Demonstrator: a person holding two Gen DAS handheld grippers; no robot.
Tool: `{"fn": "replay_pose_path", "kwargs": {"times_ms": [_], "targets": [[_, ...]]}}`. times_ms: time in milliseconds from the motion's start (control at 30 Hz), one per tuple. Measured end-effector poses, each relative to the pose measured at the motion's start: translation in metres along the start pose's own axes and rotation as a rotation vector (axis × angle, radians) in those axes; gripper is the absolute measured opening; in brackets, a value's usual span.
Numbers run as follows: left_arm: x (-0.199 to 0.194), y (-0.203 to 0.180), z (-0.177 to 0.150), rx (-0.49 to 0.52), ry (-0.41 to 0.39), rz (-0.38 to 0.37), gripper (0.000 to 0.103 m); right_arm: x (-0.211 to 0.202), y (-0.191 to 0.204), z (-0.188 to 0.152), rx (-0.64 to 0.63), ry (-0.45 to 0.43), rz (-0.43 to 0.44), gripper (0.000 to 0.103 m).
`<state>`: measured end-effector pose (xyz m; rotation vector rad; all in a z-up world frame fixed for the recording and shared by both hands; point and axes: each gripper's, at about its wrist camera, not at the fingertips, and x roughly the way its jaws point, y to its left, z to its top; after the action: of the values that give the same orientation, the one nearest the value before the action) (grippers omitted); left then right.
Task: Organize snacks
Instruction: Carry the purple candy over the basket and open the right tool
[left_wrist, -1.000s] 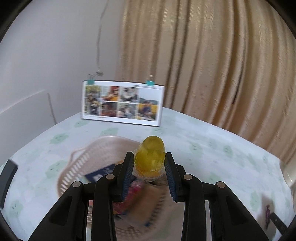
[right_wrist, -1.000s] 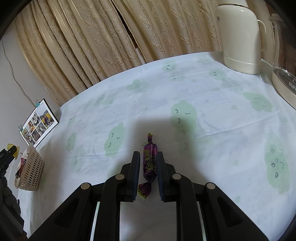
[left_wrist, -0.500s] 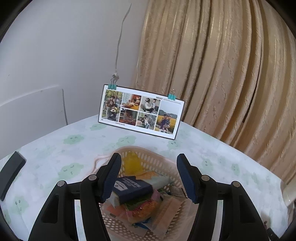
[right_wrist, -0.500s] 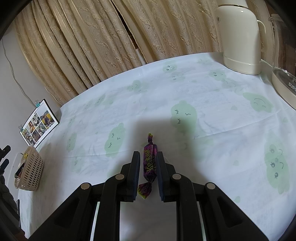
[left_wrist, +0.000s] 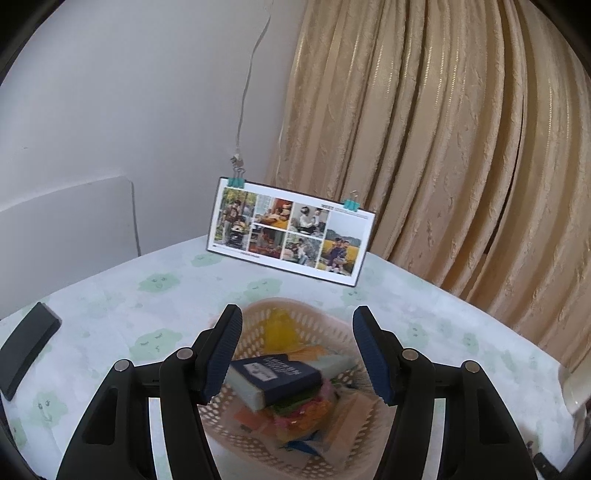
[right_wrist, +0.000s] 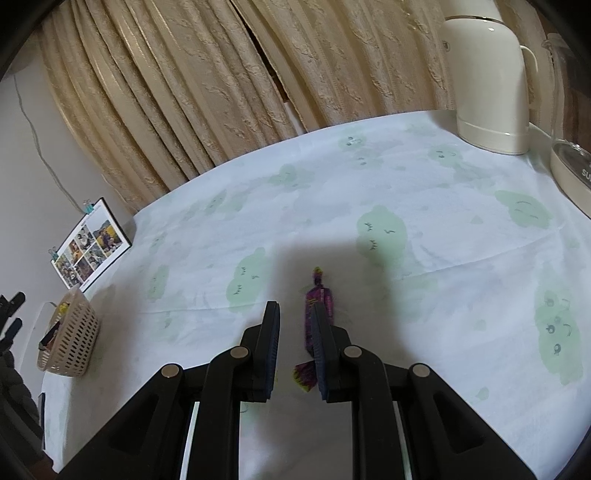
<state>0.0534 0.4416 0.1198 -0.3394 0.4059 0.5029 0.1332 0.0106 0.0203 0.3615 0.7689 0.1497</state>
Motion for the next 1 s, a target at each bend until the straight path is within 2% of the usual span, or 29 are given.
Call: {"fn": "replay_pose_path", "kwargs": {"times_ms": [167,300,433,667,800,833,867,1000], "targets": [[0.004,0.015,-0.003,-0.023,0.019,0.022,0.063,-0.003,0.002,-0.002,-0.012,-0.008,0.012,0.017],[0.004,0.025,-0.003,-0.055,0.022,0.026,0.063,0.0,-0.007,0.0,0.02,-0.013,-0.037,0.019],[0.005,0.026,-0.004,-0.063,0.035,0.016,0.063,0.007,-0.014,0.001,0.045,0.018,-0.046,0.025],[0.005,0.027,-0.004,-0.079,0.044,0.006,0.063,0.022,-0.003,0.001,-0.024,0.079,-0.094,0.026],[0.005,0.031,-0.003,-0.097,0.047,-0.001,0.063,0.027,0.004,0.001,-0.078,0.087,-0.142,0.025],[0.005,0.031,-0.003,-0.101,0.048,-0.004,0.063,0.028,0.006,0.0,-0.089,0.088,-0.155,0.023],[0.005,0.032,-0.003,-0.105,0.05,-0.006,0.063,0.029,0.008,0.0,-0.101,0.09,-0.164,0.016],[0.004,0.036,-0.001,-0.119,0.049,-0.007,0.063,0.028,0.01,-0.001,-0.094,0.087,-0.145,0.016]]}}
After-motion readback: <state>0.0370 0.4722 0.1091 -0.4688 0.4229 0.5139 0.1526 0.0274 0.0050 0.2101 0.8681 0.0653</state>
